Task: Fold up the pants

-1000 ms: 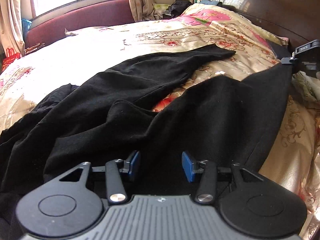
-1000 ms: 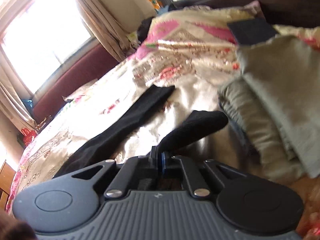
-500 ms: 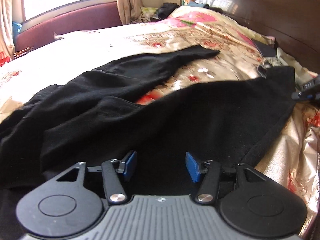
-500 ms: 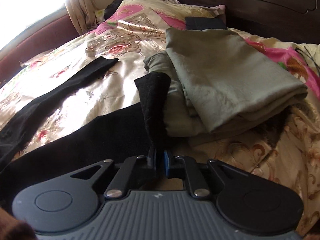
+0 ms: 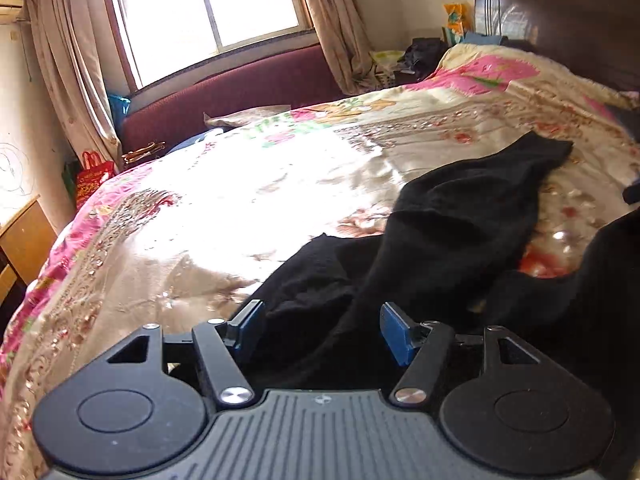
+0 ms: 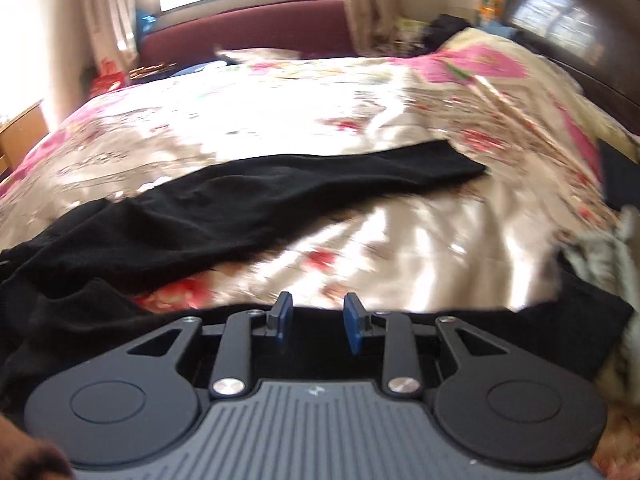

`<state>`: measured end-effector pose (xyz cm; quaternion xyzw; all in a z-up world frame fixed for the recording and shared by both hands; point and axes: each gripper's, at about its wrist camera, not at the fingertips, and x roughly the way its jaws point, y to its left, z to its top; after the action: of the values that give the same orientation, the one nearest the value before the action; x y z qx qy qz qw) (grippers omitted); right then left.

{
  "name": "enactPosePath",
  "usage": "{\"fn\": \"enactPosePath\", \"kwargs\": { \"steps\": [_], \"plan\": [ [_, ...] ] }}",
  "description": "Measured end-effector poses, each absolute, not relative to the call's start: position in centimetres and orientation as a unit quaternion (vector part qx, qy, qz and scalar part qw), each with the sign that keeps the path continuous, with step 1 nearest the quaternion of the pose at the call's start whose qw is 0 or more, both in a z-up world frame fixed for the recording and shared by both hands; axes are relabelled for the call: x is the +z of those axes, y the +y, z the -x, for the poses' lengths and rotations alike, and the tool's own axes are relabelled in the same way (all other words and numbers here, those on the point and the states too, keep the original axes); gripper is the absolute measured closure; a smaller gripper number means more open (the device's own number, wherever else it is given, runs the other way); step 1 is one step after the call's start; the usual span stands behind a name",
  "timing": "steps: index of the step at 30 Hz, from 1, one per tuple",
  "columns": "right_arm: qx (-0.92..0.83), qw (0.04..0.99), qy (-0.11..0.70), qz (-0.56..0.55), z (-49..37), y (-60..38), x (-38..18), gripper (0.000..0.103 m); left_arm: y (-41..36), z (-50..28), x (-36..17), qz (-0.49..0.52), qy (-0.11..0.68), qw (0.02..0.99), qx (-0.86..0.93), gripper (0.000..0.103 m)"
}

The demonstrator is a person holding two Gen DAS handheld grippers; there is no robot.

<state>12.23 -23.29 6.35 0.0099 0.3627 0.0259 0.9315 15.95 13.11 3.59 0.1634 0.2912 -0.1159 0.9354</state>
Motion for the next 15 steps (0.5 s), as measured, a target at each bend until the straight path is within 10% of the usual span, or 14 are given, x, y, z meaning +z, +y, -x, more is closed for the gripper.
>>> {"fn": "enactPosePath", "kwargs": {
  "steps": [15],
  "plan": [
    [0.255,0.895,0.315,0.183,-25.4,-2.4,2.8,0.072,15.6,-22.4,0.0,-0.223,0.327,0.907,-0.143,0.027]
  ]
}}
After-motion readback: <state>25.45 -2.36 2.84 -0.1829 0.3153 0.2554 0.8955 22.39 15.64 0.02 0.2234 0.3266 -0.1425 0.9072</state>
